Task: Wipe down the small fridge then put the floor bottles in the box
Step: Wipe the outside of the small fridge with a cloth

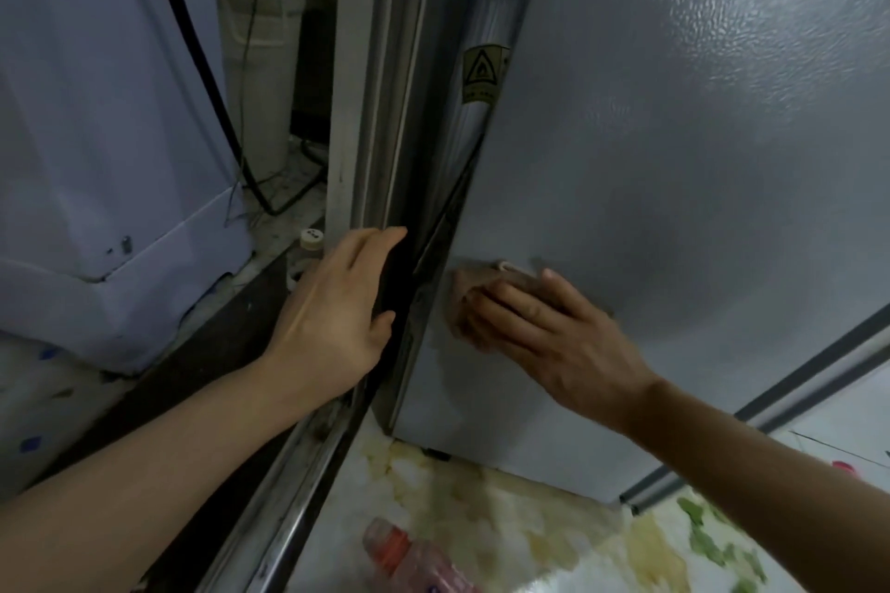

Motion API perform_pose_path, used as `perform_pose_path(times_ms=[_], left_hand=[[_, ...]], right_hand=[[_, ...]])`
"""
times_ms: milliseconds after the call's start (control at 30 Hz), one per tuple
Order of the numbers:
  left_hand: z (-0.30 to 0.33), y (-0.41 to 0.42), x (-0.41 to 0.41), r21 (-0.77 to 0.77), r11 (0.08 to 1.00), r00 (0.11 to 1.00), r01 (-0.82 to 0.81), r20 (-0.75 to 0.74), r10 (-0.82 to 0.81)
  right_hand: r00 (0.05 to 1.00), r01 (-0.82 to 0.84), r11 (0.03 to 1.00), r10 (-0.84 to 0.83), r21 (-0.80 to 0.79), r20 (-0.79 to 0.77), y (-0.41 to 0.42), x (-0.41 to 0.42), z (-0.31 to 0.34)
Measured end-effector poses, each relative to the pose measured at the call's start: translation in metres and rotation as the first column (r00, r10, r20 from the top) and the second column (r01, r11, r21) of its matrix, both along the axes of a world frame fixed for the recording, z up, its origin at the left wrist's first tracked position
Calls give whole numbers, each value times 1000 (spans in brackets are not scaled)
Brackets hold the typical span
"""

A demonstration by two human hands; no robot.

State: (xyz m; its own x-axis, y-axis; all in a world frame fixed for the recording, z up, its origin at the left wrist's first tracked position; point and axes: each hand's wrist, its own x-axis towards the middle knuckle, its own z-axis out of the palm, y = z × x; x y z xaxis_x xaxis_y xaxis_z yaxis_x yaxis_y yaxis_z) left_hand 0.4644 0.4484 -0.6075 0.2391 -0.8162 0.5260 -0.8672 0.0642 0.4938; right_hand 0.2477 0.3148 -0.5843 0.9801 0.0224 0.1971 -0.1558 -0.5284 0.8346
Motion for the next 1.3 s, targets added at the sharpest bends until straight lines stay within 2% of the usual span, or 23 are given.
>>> perform_pose_path(times_ms=[67,167,267,367,467,567,667,733,833,933,1033,1100,1167,1233,1300], left_hand=[[-2,1,-1,6,1000,1000,-10,-21,10],[-4,-2,-4,29,999,996,-43,-78,46],[-11,-6,-6,63,995,985,-77,-147,86],[-23,-7,-6,85,990,969,-109,-211,125],[-33,-4,-4,106,986,960,-132,-235,154],[-40,-2,-4,137,985,964,-106,-230,136],[-43,-2,-11,152,985,967,-83,-228,116],[-42,-4,-18,153,986,965,-69,-241,105],[-36,-13,-29,136,989,970,-52,-230,83],[-30,-25,-45,120,992,972,-39,-224,65],[-29,-32,-62,94,993,964,-67,-252,89],[-30,-33,-69,74,992,962,-98,-249,114],[-31,-32,-74,65,992,966,-112,-228,124],[-29,-33,-76,76,989,968,-125,-211,139],[-28,-34,-78,90,986,967,-138,-202,154]], right_hand=[[988,-68,997,65,20,142,-4,9,20],[912,-137,991,122,10,392,-10,30,51],[879,-172,985,141,26,456,-11,46,43],[936,-151,988,137,18,324,-13,46,7],[996,-71,997,71,-6,47,-11,41,-38],[980,45,998,-53,-44,-192,1,37,-76],[953,111,993,-118,-41,-279,9,33,-89],[976,73,997,-68,14,-205,7,25,-80],[993,-53,994,42,100,108,-4,2,-45],[920,-129,989,95,66,381,-19,-24,-13],[861,-157,981,79,113,502,-23,-41,-19],[904,-113,982,38,151,426,-19,-52,-49],[980,-14,981,-25,193,198,-15,-67,-83],[997,82,970,-81,231,-11,-10,-80,-103],[997,68,958,-57,278,-46,-4,-83,-102]])
